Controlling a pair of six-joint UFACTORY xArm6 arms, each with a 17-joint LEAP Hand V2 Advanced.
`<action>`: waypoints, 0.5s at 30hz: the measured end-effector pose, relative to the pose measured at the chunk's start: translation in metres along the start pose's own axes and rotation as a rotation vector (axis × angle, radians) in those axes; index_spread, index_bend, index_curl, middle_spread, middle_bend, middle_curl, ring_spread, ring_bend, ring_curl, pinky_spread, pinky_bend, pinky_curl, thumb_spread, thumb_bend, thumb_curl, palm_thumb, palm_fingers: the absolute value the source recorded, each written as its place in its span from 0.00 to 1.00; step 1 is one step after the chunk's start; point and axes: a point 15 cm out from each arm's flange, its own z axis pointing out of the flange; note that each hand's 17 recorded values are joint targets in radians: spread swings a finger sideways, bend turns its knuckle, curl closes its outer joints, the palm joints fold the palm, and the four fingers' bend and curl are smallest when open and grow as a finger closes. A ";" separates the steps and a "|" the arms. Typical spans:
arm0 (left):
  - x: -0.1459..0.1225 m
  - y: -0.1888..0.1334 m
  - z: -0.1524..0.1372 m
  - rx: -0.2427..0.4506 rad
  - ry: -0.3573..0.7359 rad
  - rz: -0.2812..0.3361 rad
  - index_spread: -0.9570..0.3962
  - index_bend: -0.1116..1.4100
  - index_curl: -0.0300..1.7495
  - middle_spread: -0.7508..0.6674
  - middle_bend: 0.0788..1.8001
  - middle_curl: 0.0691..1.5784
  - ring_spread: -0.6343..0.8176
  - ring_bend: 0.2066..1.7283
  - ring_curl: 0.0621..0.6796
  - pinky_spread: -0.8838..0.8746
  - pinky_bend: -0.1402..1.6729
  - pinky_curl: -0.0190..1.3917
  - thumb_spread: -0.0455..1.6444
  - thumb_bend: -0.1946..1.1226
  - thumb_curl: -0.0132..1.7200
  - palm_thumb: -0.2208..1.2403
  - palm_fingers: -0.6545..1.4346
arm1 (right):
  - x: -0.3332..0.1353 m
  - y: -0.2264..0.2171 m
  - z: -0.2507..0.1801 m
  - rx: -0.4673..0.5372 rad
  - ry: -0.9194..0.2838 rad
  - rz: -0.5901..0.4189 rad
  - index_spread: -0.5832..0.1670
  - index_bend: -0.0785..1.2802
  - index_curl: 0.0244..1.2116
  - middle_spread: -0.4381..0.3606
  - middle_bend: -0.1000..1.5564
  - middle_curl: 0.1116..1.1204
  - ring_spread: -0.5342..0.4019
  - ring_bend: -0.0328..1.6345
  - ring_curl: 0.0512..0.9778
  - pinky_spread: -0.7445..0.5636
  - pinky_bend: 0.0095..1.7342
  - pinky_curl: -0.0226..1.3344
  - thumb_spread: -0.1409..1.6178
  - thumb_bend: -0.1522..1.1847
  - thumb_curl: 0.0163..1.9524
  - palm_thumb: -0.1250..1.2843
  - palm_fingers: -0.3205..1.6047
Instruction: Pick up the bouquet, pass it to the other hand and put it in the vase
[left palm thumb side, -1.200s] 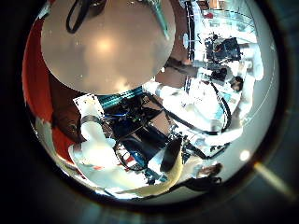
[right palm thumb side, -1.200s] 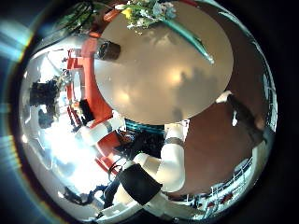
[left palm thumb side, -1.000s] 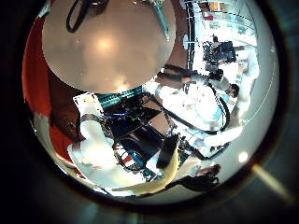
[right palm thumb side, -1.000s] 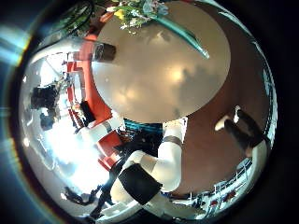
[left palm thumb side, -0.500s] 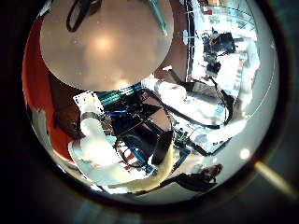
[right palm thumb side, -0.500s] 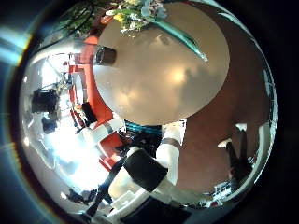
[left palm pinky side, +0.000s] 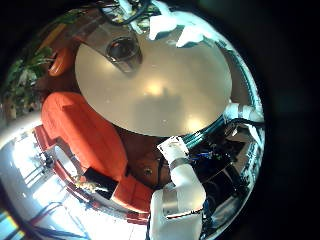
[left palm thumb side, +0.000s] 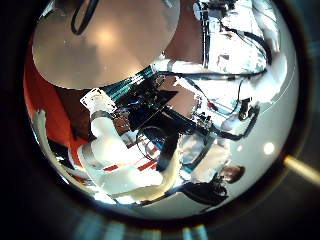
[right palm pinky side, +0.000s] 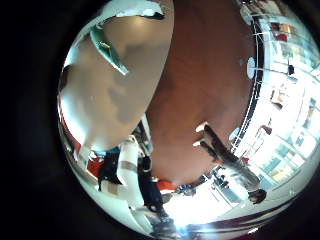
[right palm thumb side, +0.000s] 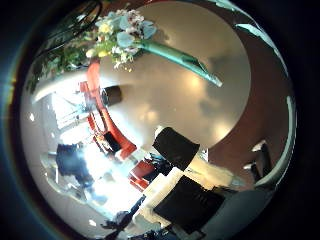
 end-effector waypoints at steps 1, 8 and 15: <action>-0.001 0.000 0.000 0.003 -0.001 0.001 0.71 0.19 0.20 0.78 0.06 0.17 0.80 0.20 0.17 0.80 0.20 0.23 0.63 0.13 0.18 0.23 0.36 | -0.001 -0.009 0.007 -0.001 -0.012 0.018 0.51 0.17 0.20 0.56 0.29 0.28 0.56 0.54 0.24 0.79 0.38 0.20 0.70 0.10 0.16 0.39 0.38; -0.006 0.000 -0.001 0.009 -0.006 0.013 0.71 0.19 0.20 0.78 0.06 0.17 0.80 0.20 0.18 0.79 0.20 0.24 0.63 0.13 0.18 0.23 0.36 | -0.010 -0.063 0.037 0.060 0.001 0.064 0.53 0.19 0.22 0.55 0.30 0.28 0.54 0.55 0.24 0.77 0.39 0.19 0.69 0.10 0.17 0.41 0.36; -0.009 -0.004 0.001 -0.002 -0.006 0.014 0.71 0.19 0.20 0.78 0.06 0.17 0.80 0.19 0.19 0.79 0.20 0.24 0.63 0.13 0.18 0.23 0.37 | -0.024 -0.084 0.081 -0.019 0.009 0.052 0.53 0.19 0.24 0.54 0.30 0.28 0.52 0.55 0.23 0.76 0.40 0.17 0.68 0.09 0.18 0.41 0.36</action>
